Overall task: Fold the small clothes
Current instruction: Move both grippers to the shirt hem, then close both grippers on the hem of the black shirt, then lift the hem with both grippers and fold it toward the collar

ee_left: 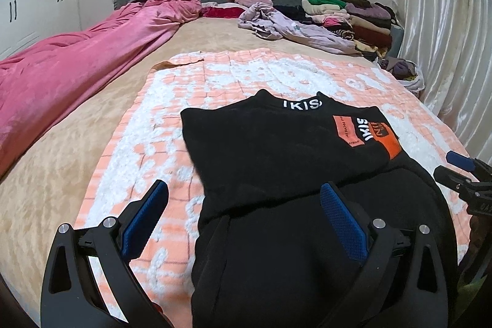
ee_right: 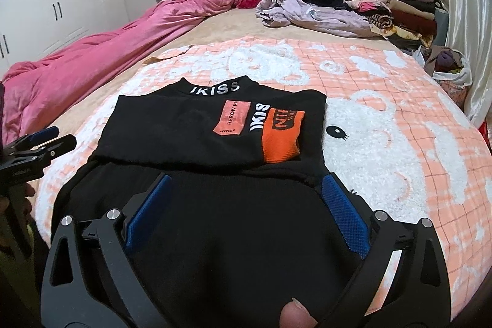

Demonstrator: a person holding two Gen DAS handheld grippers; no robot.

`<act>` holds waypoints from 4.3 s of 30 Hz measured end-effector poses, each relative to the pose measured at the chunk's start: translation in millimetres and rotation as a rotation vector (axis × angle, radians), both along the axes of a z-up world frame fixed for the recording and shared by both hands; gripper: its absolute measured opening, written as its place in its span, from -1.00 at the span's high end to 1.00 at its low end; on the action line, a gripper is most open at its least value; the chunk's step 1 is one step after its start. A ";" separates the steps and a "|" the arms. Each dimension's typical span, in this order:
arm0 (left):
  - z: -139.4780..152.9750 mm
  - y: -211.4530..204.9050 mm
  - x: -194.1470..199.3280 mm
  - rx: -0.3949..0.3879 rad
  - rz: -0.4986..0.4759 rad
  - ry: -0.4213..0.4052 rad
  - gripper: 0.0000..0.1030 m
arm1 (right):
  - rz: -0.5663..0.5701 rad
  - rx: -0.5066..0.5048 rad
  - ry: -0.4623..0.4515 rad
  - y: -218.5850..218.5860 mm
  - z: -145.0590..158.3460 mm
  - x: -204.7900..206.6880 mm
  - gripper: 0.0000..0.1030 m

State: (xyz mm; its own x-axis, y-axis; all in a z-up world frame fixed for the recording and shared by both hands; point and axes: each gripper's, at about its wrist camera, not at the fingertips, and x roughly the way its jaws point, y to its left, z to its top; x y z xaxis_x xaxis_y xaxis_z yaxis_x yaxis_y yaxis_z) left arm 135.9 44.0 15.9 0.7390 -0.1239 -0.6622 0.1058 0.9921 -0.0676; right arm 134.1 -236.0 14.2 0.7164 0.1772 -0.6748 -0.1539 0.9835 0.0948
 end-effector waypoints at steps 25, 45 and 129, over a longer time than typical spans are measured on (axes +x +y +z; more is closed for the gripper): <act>-17.5 39.6 -56.3 0.000 0.106 0.080 -0.91 | -0.010 -0.001 0.019 -35.9 -5.2 -54.3 -0.78; -51.4 51.5 -102.0 -0.076 0.093 0.174 -0.89 | -0.038 -0.016 0.113 -65.4 -36.4 -96.6 -0.78; 4.0 61.2 -31.6 -0.414 0.010 0.111 0.82 | 0.085 0.367 -0.008 -119.4 25.4 -20.1 0.91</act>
State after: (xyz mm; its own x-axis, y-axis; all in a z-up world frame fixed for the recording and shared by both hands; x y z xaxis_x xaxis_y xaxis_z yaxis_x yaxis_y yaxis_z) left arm 104.3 105.1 19.8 0.6682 -0.3894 -0.6340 0.0663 0.8799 -0.4705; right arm 114.0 -355.4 39.6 0.6937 0.4648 -0.5502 -0.2354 0.8683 0.4367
